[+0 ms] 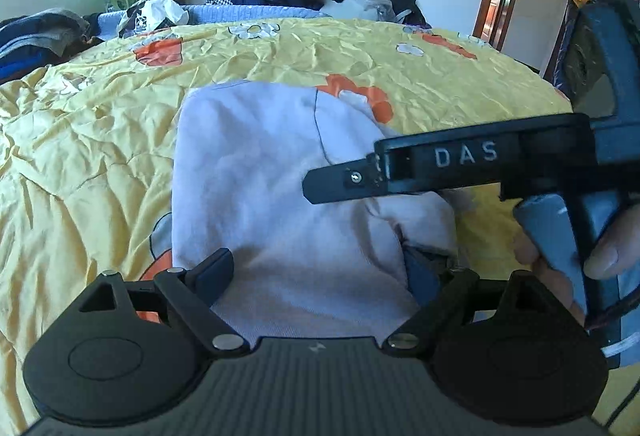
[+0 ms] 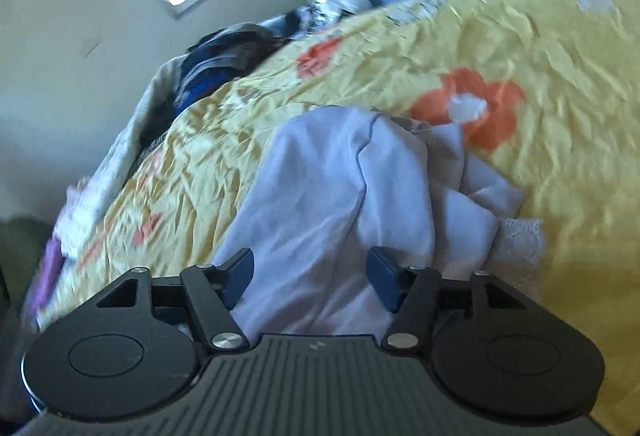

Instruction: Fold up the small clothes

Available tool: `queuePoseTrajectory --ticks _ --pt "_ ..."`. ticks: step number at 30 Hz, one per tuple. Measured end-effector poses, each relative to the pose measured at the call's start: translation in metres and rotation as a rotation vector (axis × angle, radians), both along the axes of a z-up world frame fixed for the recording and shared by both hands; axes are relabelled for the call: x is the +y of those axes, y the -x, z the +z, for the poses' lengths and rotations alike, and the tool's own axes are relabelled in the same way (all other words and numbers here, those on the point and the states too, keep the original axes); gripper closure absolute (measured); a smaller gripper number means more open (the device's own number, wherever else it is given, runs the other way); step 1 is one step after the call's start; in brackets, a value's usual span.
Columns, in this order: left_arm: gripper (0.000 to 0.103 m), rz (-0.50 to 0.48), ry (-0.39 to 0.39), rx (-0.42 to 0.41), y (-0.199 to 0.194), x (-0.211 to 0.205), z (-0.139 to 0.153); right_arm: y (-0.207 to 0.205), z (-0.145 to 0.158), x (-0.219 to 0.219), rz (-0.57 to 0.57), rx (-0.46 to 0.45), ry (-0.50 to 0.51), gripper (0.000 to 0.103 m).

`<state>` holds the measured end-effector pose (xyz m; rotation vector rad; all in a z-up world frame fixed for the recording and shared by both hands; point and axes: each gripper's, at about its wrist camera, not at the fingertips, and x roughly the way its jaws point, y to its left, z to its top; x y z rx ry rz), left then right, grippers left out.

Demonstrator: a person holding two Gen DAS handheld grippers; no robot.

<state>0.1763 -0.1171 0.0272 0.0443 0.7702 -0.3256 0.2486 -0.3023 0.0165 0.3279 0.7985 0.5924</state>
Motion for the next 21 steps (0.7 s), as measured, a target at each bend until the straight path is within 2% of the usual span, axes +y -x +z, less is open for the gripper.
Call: queuePoseTrajectory --ticks 2,4,7,11,14,17,21 --pt "0.011 0.002 -0.006 0.001 -0.001 -0.001 0.0 0.002 0.004 -0.001 -0.007 0.008 0.005 0.043" --pt "0.011 0.009 -0.007 0.004 0.0 0.0 0.003 0.004 0.011 -0.005 -0.036 0.036 -0.004 0.038" --pt "0.011 0.058 0.009 -0.02 0.009 0.011 0.017 0.018 0.028 -0.025 -0.079 0.036 -0.096 0.035" --pt "0.011 0.14 0.083 -0.069 0.017 0.049 0.037 0.037 0.035 -0.065 -0.123 0.032 -0.152 0.025" --pt "0.011 0.221 0.194 -0.009 0.002 0.087 0.039 0.036 0.025 -0.1 -0.163 0.11 -0.203 0.025" --pt "0.011 0.277 0.318 0.109 -0.02 0.112 0.026 0.029 0.008 -0.126 -0.213 0.207 -0.277 0.026" --pt "0.011 0.268 0.375 0.204 -0.047 0.112 0.008 0.017 -0.013 -0.144 -0.269 0.289 -0.393 0.027"
